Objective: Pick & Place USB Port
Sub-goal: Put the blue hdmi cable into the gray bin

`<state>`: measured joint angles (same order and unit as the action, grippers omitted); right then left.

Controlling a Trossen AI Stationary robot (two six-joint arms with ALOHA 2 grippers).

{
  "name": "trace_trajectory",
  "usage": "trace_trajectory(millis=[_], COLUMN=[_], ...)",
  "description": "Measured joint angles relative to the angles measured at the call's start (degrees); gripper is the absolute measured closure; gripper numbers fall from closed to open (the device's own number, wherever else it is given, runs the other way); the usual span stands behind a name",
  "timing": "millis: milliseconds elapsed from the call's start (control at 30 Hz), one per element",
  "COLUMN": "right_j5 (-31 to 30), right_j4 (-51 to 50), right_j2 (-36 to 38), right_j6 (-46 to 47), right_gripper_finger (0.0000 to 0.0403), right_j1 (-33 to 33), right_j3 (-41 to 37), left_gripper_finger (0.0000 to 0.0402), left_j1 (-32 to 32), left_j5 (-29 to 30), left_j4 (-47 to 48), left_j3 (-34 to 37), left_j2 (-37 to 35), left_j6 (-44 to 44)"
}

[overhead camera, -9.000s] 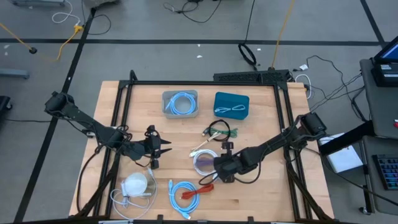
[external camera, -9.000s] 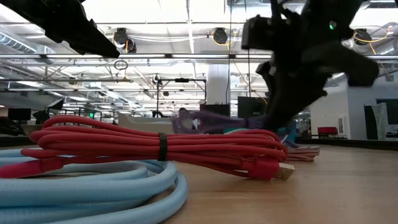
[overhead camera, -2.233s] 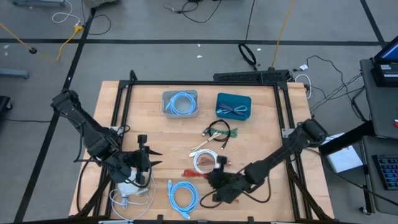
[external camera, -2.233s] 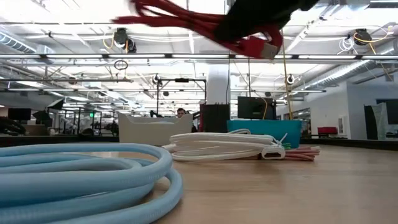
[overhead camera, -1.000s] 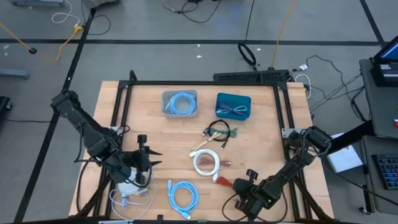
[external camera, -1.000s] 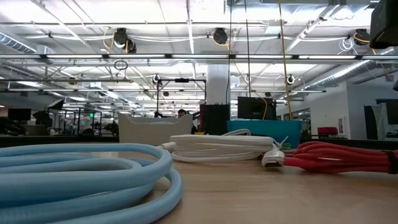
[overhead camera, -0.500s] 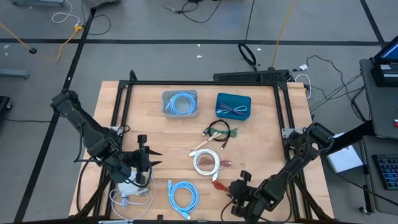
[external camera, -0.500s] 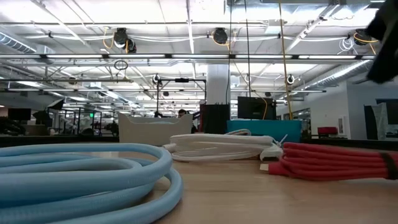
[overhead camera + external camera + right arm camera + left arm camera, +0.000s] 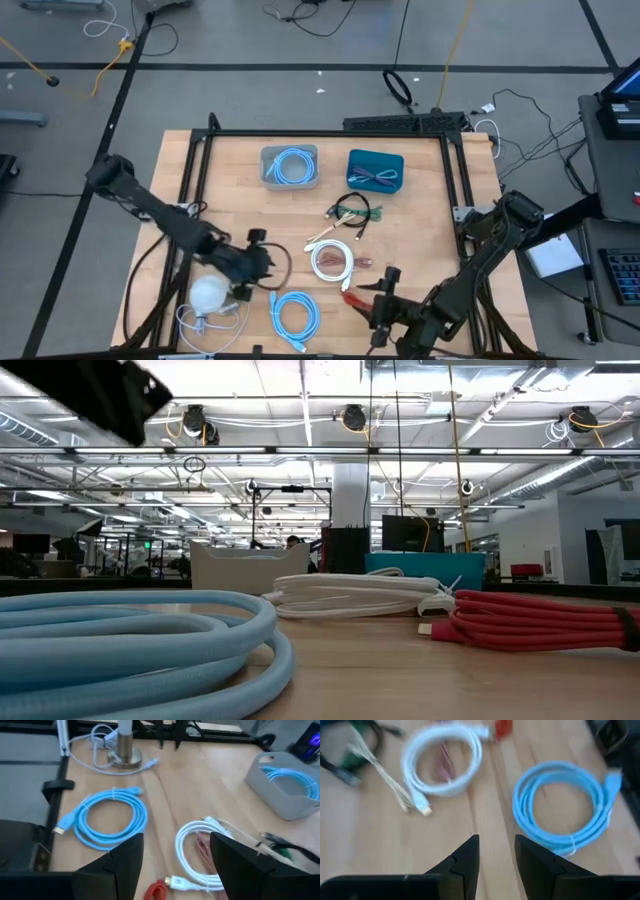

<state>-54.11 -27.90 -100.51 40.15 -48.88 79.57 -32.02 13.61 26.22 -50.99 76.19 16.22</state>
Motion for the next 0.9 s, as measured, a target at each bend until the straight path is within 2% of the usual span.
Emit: trace_trajectory(millis=[133,267,367,500,667,800,900], right_j5=[-2.25,-5.79,-7.34,-7.36,-7.33,-7.23,-7.19], right_j4=[-0.28,-0.29,-0.12,0.21,1.14,5.24,8.41], right_j2=[-0.13,-0.13,-0.13,-0.13,-0.13,-0.13,-0.13], right_j6=[-0.46,-0.34,0.90,2.94,6.46,6.46,5.43], right_gripper_finger=[0.0179,0.0179,0.0179,0.0179,0.0179,0.0179,0.0179], right_j1=[-0.09,-0.09,0.06,0.39,0.72,0.70,0.69], right_j3=[-0.51,-1.76,-2.70,-4.62,-7.70,-10.45,-12.28], left_gripper_finger=[0.0273,0.0272,0.0272,0.0267,0.0209,0.0148,0.0118], left_j1=[2.14,2.65,2.84,3.39,4.53,5.11,5.12], left_j5=[-6.84,-15.75,-17.05,-17.98,-18.03,-16.56,-16.62], left_j4=[-2.23,-8.42,-8.16,-7.79,-7.79,-6.58,-6.74], left_j3=[0.19,-1.59,-4.13,-7.51,-9.66,-10.29,-10.35], left_j2=[8.28,15.52,20.05,22.75,23.19,23.19,23.19], left_j6=[-2.03,-4.46,-5.29,-5.57,-4.60,-4.07,-3.98])
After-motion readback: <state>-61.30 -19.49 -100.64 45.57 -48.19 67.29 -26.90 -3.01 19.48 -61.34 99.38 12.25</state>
